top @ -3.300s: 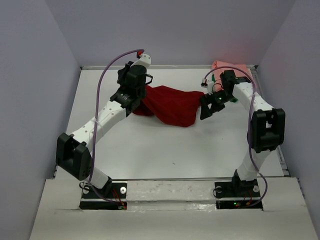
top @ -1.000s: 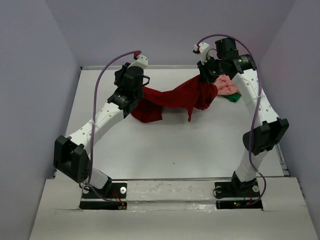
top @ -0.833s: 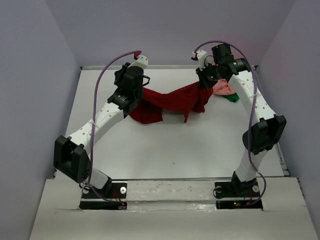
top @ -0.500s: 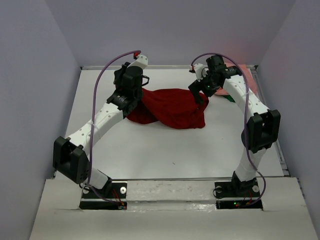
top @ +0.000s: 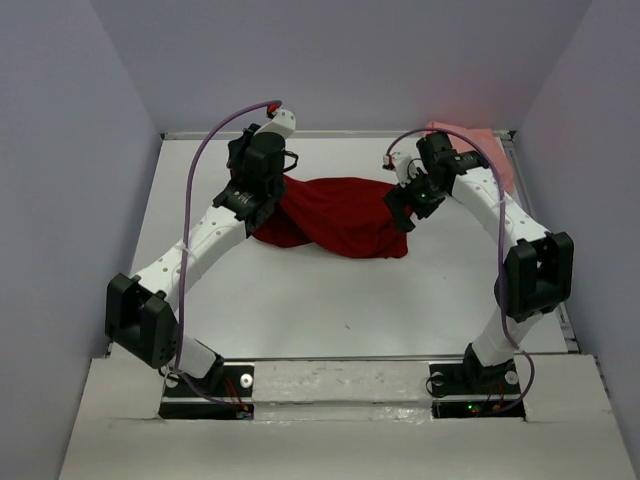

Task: Fold and stack the t-shirts
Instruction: Flatten out the tshirt

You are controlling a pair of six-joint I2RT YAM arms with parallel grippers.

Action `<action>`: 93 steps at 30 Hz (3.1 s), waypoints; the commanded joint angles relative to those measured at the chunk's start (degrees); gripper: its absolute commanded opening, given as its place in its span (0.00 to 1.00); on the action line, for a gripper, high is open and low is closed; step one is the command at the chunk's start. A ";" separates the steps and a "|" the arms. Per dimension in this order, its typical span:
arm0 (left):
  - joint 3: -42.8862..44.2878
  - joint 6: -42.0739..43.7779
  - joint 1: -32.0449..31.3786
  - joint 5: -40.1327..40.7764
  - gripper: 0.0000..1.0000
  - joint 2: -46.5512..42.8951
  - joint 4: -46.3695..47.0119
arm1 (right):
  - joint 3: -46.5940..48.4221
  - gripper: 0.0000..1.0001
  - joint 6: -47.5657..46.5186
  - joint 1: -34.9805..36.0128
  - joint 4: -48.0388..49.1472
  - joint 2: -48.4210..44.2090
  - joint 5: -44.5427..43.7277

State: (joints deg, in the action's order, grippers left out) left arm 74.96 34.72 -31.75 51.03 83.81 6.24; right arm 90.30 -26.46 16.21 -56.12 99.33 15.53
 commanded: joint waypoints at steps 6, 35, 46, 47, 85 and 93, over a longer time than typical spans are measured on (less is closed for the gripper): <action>0.28 0.09 0.11 0.74 0.00 -1.55 3.78 | -9.70 0.89 0.27 -0.21 -0.66 -5.37 4.07; -2.01 0.44 0.11 0.04 0.00 -2.25 4.04 | -10.85 0.84 0.53 -0.74 11.12 11.24 6.09; -2.10 0.70 0.11 0.13 0.00 -2.34 4.04 | -12.26 0.00 0.62 -1.27 10.94 10.19 5.30; -2.01 0.70 0.11 0.21 0.00 -2.25 4.04 | -12.17 0.00 0.62 -1.27 10.94 9.66 4.95; -9.48 -11.25 16.54 -12.00 0.00 -21.66 -15.63 | -1.62 0.00 2.46 -10.49 12.88 -22.68 -8.24; -10.45 -13.27 16.72 -18.50 0.00 -28.87 -18.63 | -4.00 0.00 2.55 -10.49 12.35 -30.59 -7.44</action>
State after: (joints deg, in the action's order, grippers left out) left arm 63.35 23.03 -15.64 35.07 59.16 -11.44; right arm 85.78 -24.18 6.22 -44.60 72.23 8.10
